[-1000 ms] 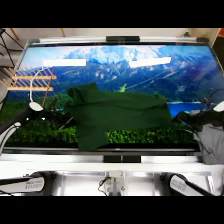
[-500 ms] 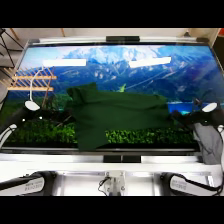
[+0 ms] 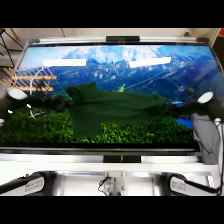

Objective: Fold the shirts.

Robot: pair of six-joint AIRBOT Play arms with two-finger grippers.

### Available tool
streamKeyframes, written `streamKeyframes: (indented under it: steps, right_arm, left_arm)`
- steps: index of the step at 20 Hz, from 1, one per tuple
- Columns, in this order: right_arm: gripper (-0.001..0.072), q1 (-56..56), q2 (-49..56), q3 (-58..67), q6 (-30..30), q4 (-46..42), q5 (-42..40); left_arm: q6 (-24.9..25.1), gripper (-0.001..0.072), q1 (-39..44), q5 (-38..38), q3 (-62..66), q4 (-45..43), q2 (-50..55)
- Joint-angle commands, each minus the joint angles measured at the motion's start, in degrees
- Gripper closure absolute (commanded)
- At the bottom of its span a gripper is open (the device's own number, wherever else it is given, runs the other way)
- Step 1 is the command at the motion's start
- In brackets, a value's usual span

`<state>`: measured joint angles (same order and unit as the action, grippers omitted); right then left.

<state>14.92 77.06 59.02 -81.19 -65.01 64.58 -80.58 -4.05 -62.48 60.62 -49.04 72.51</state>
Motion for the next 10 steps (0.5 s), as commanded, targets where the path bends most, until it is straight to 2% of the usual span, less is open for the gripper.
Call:
streamKeyframes:
  steps: [1,2,4,6,8,10]
  right_arm:
    - [0.0634,-0.26,-10.19,13.75,6.97,-0.37,1.92]
    - [0.0634,-0.26,-14.67,19.82,9.90,-2.21,0.31]
    - [0.0634,-0.26,-23.65,29.68,10.60,-6.62,-6.47]
    - [0.0634,-0.26,-32.33,34.71,11.74,-7.32,-13.49]
    - [0.0634,-0.26,-40.04,36.26,11.61,-7.48,-16.37]
    - [0.0635,-0.26,-46.03,36.26,10.45,-7.87,-15.52]
  left_arm:
    - [2.01,0.0668,-1.84,-2.73,18.82,-1.75,-8.11]
    - [3.32,0.0668,-2.23,-2.19,27.04,-1.75,-11.32]
    - [3.39,0.0667,-3.23,1.77,42.42,-1.73,-16.61]
    - [3.43,0.0668,-3.30,6.97,53.83,-1.73,-21.24]
    - [3.41,0.0668,-3.32,8.70,58.80,-1.75,-25.94]
    - [3.41,0.0668,-3.32,7.56,58.18,-2.03,-31.23]
